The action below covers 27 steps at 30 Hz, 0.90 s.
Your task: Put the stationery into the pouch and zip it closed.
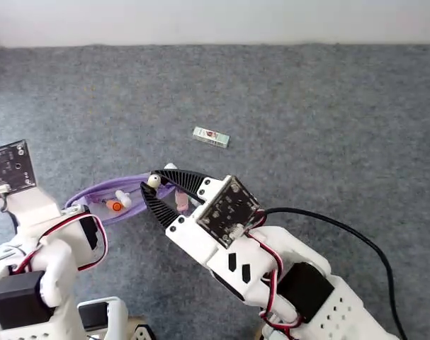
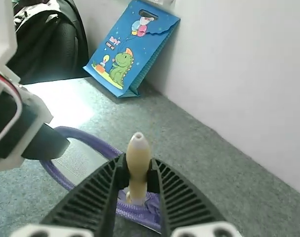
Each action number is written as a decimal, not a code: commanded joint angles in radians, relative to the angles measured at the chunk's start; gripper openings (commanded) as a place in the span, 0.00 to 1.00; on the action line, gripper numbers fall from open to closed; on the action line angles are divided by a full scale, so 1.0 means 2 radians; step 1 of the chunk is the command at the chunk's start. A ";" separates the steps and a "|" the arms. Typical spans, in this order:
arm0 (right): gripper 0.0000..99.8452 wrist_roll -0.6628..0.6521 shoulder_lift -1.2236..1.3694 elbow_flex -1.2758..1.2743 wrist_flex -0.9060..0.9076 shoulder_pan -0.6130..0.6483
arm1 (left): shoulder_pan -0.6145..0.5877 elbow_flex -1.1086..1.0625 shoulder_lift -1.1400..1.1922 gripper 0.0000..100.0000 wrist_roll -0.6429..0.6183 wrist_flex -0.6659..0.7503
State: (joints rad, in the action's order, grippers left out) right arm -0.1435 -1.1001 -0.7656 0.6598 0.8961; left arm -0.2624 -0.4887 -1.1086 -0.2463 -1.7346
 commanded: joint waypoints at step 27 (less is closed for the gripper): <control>0.01 0.069 0.134 0.250 0.218 -0.145 | -0.004 0.016 0.004 0.01 0.004 -0.008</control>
State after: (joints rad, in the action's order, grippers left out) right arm -0.0407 -0.8378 -0.3437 1.0925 0.5508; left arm -0.2639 -0.4887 -1.1086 -0.2463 -1.7346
